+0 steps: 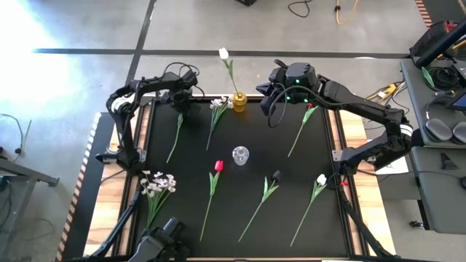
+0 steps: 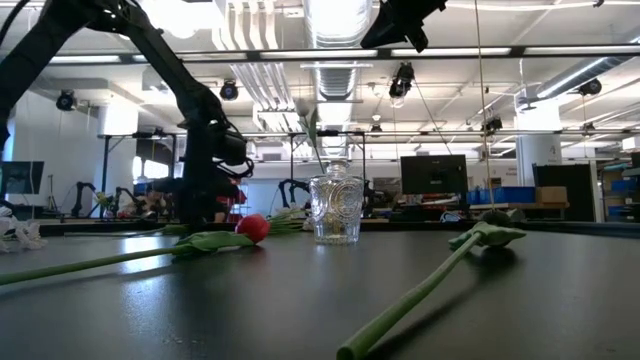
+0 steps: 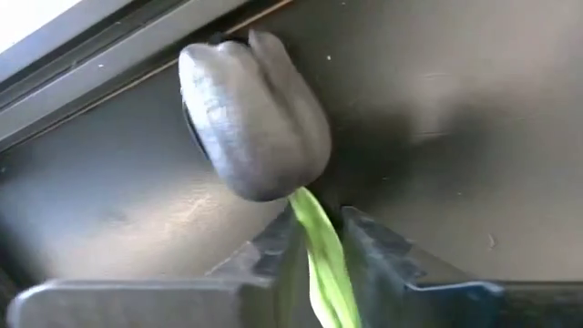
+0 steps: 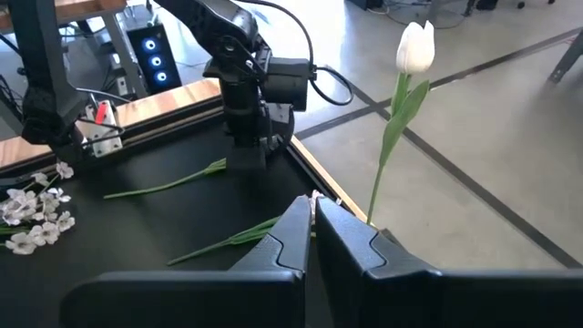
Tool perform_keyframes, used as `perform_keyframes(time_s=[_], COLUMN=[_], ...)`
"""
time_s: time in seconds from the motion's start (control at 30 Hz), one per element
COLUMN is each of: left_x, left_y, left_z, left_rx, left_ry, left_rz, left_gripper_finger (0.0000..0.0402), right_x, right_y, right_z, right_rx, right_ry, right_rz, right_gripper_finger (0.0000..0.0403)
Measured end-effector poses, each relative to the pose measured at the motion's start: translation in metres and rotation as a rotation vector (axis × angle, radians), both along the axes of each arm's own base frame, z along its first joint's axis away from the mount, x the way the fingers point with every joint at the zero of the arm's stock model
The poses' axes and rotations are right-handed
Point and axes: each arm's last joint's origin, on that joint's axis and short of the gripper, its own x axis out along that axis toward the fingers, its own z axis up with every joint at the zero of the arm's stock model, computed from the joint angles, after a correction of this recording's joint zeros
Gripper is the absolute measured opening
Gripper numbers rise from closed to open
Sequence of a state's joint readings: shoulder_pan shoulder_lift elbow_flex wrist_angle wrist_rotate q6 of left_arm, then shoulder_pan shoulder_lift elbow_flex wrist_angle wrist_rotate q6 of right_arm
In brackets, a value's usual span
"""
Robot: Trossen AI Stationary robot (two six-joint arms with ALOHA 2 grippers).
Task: Sort flowers into vase by color
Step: Put the top black tulip into the transparent vase
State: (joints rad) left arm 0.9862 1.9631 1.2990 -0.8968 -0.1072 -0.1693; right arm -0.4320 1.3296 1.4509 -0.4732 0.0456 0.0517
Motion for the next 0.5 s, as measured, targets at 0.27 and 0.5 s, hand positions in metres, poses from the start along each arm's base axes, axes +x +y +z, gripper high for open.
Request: perform_keyframes(time_s=[0.27, 0.5], left_x=[-0.007, -0.013], left_y=[-0.002, -0.030], left_z=[0.022, 0.106], left_rx=[0.039, 0.271], left_ry=[-0.036, -0.292], left_rz=[-0.061, -0.089], left_gripper_finger=[0.0009, 0.0002], right_x=[0.000, 0.001], right_y=[0.000, 0.001], right_z=[0.000, 0.001], right_rx=[-0.001, -0.003], right_ry=[0.000, -0.006], right_rz=[0.000, 0.004], right_gripper_finger=[0.0013, 0.0013])
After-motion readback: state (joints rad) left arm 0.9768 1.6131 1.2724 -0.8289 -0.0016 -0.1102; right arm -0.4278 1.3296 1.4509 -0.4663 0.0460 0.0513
